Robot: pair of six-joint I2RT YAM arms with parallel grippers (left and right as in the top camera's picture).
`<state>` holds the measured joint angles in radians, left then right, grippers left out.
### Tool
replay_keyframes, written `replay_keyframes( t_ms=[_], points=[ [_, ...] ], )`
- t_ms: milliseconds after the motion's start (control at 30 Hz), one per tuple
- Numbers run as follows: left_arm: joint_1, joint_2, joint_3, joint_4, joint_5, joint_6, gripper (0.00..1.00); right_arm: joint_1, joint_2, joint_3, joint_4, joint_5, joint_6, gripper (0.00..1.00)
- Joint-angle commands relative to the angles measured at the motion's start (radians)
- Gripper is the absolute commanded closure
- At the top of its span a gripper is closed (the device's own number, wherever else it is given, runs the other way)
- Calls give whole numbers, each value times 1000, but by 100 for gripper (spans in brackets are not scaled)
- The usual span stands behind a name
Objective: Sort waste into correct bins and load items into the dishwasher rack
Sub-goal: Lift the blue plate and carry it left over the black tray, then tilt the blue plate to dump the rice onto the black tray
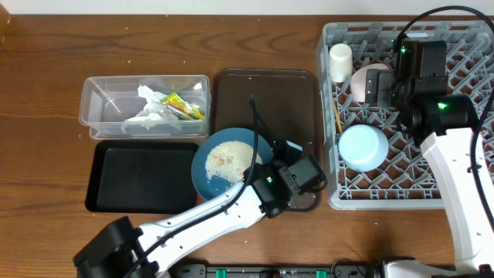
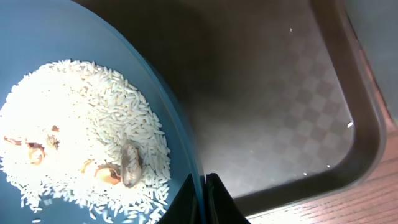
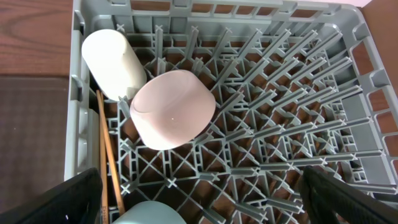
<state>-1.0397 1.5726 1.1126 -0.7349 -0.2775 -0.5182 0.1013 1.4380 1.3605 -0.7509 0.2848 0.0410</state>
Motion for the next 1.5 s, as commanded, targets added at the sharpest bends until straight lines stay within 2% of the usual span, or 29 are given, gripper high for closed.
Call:
replay_keyframes(
  t_ms=[0,167,300,367,667,1067,1333,1467],
  points=[
    [1,-76,47,-16,-74,21,94,-3,4,8,-2,3,7,1],
    [41,-162,47,-29,-76,11,94,-3,4,8,-2,3,6,1],
    [133,-246,47,-60,-67,-42,94,-3,4,8,-2,3,7,1],
    [198,-288,47,-73,-17,-44,94,-3,4,8,-2,3,7,1],
    [574,-390,45,-122,401,8,94,-3,4,8,-2,3,6,1],
    [1093,-397,22,-144,1038,216,94,-3,4,8,-2,3,6,1],
    [1315,-397,21,-156,1326,307,94,-3,4,8,-2,3,6,1],
    [1373,-397,14,-167,1348,309,94,-3,4,8,-2,3,7,1]
  ],
)
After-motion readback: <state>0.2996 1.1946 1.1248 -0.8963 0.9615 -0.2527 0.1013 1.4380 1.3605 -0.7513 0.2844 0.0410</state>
